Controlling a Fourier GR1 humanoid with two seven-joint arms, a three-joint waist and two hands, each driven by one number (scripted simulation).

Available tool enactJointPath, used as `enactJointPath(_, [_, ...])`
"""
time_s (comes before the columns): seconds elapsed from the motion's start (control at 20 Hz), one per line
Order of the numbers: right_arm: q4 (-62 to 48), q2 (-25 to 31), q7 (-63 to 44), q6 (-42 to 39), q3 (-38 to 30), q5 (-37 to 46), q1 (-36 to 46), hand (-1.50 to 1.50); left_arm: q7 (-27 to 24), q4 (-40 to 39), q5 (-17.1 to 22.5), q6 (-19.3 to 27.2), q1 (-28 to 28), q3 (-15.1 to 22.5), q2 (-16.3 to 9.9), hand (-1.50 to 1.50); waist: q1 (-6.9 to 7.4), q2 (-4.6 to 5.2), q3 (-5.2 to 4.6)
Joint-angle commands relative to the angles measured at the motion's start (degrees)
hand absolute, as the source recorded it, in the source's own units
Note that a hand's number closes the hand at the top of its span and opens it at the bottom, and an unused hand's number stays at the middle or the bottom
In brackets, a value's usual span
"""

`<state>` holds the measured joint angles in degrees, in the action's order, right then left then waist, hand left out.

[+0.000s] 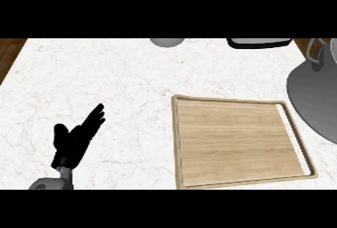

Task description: Pick the bell pepper from the tray and place it in the pot

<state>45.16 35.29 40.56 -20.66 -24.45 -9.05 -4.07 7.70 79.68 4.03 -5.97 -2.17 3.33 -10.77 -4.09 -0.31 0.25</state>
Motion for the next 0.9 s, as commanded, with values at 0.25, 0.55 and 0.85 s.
enactJointPath(0.25, [-20.41,13.43,16.46,-3.45,-7.92,1.23,-2.62,1.5,0.26,-2.02,-2.24,0.24,-3.28,2.77,2.36,0.0,3.78,0.51,0.16])
enactJointPath(0.55, [-21.48,19.32,18.46,1.46,-8.55,3.2,-1.79,1.5,-1.77,-2.81,-2.46,-1.03,-2.05,2.14,1.49,0.0,4.01,0.39,-0.07])
enactJointPath(0.85, [-18.5,23.75,15.82,5.59,-8.46,4.42,-1.15,1.5,1.5,0.03,-2.23,-1.5,-2.92,2.23,1.66,0.0,4.03,0.29,-0.23])
